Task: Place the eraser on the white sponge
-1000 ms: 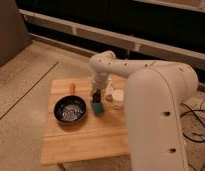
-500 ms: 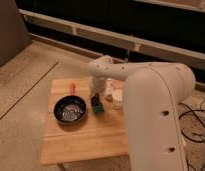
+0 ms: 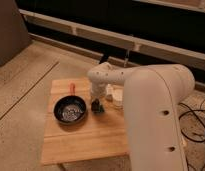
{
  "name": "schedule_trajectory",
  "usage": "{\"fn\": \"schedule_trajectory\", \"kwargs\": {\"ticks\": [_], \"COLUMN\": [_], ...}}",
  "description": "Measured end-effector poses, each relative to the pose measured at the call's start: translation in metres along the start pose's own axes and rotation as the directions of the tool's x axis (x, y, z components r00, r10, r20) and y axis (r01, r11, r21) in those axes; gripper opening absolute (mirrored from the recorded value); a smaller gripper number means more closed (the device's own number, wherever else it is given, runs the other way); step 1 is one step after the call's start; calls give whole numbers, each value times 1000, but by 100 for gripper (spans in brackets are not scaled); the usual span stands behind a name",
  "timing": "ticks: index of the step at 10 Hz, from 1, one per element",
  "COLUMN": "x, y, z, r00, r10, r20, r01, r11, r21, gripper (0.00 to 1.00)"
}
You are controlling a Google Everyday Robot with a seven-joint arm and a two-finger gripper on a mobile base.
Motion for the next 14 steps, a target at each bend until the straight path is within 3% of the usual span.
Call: {"fn": "schedule_trajectory", "kwargs": {"ticks": [5, 12, 14], "x": [2, 4, 3], "y": [-9, -9, -9], "z": [7, 10, 10], "r00": [1000, 999, 999], "r10": [30, 37, 38], "r20": [0, 2, 3], "r01": [-30, -37, -38], "r11": [999, 999, 999], "r21": [25, 38, 39], "gripper": [4, 75, 80]}}
